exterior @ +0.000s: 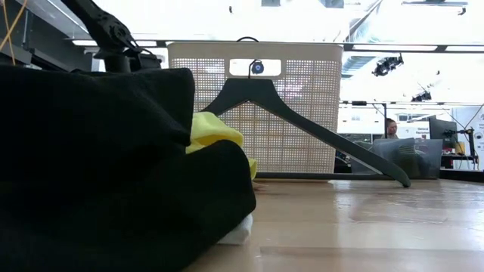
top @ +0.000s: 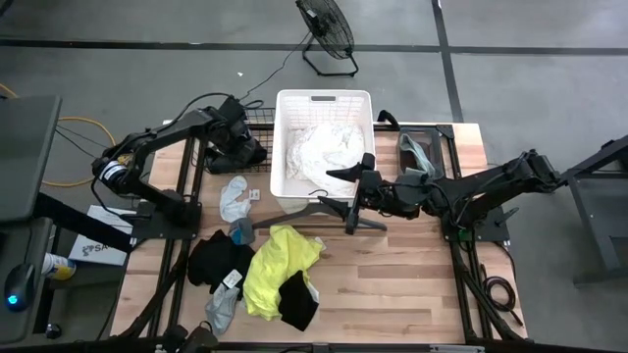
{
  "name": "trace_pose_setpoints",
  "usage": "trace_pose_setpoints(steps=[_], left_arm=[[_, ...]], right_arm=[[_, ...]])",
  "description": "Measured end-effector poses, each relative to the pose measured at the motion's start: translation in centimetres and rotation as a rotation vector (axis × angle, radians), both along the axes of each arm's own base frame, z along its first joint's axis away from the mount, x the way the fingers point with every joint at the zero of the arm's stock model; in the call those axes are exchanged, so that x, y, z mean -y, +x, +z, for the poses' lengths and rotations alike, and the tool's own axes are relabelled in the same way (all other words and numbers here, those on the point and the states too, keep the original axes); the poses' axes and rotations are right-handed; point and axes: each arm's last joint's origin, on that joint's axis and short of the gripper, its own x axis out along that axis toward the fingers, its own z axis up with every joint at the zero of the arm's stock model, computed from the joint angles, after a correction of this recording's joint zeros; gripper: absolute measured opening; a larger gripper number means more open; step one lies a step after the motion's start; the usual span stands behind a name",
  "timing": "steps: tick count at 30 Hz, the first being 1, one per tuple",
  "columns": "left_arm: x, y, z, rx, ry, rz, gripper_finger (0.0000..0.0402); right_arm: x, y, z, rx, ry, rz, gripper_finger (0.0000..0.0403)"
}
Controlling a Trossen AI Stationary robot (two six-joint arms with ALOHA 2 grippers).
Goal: Pick & Place Cloths
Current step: Put the grey underwear into the wire basket, then put the black sock into the black bin
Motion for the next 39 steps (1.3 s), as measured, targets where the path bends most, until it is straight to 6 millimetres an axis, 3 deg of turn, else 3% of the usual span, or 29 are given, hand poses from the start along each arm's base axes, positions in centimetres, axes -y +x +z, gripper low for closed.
trace_pose_setpoints(steps=[7, 13, 20, 30, 39], left_arm=[[0.0, 0.0, -0.1, -0.004, 0.001, -0.032, 0.0053], [0.1, 0.1, 0.6, 0.014, -0.021, -0.072, 0.0146], [0.6, -0.1, 3.9, 0.11, 0.012, -0.113, 0.0228], [3.3, -1.8, 8.7, 0.213, 0.03, -0.15, 0.0237], [8.5, -3.3, 11.9, 0.444, -0.008, -0.393, 0.0237]], right_arm=[[0.0, 0.0, 0.0, 0.0, 0.0, 0.0, 0.0302], [0.0, 0.0, 0.0, 0.0, -0.001, 0.0, 0.0302], [0.0, 0.0, 0.0, 0.0, -0.001, 0.0, 0.0302], [0.0, 0.0, 0.0, -0.005, -0.001, 0.0, 0.0302], [-0.1, -0.1, -0.8, -0.067, 0.048, -0.005, 0.0302]])
